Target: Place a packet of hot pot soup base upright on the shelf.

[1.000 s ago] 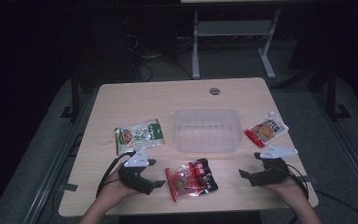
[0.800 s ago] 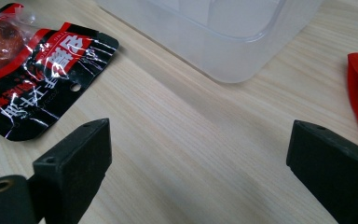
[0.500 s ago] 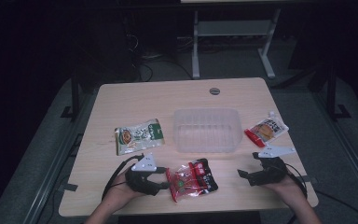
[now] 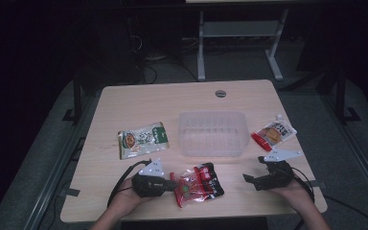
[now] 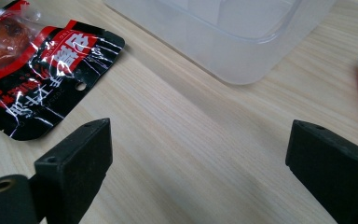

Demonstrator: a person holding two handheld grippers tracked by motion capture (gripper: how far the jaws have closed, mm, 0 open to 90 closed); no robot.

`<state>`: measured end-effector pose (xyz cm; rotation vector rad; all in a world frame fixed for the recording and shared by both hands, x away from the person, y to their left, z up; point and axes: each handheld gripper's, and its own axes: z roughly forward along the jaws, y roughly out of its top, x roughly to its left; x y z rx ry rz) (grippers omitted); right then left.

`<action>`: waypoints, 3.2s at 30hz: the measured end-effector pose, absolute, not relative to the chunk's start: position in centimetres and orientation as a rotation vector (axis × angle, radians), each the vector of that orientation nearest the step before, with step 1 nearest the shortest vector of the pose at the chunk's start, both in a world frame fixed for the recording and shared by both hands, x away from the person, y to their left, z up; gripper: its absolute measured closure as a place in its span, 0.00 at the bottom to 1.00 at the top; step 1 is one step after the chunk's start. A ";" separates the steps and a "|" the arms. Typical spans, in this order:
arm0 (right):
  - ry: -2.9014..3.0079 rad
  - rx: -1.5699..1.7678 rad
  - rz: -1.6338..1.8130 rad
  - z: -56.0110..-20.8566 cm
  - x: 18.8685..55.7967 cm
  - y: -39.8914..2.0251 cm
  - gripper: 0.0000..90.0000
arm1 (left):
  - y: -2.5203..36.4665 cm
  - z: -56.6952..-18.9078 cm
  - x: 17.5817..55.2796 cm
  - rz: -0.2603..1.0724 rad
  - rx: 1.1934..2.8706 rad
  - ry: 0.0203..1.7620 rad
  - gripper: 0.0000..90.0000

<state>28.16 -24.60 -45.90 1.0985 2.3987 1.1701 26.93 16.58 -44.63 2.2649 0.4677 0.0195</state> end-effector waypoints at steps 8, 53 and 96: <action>2.402 1.101 1.172 -45.9 28.2 -24.6 0.08 | 16.3 -45.0 27.0 0.022 2.320 0.455 0.99; 2.580 1.014 1.472 -43.4 28.5 -17.3 0.26 | 16.4 -46.0 27.2 0.001 2.383 0.493 1.00; 2.823 0.926 1.492 -45.7 29.1 -12.6 0.83 | 16.3 -46.0 27.1 -0.003 2.371 0.511 1.00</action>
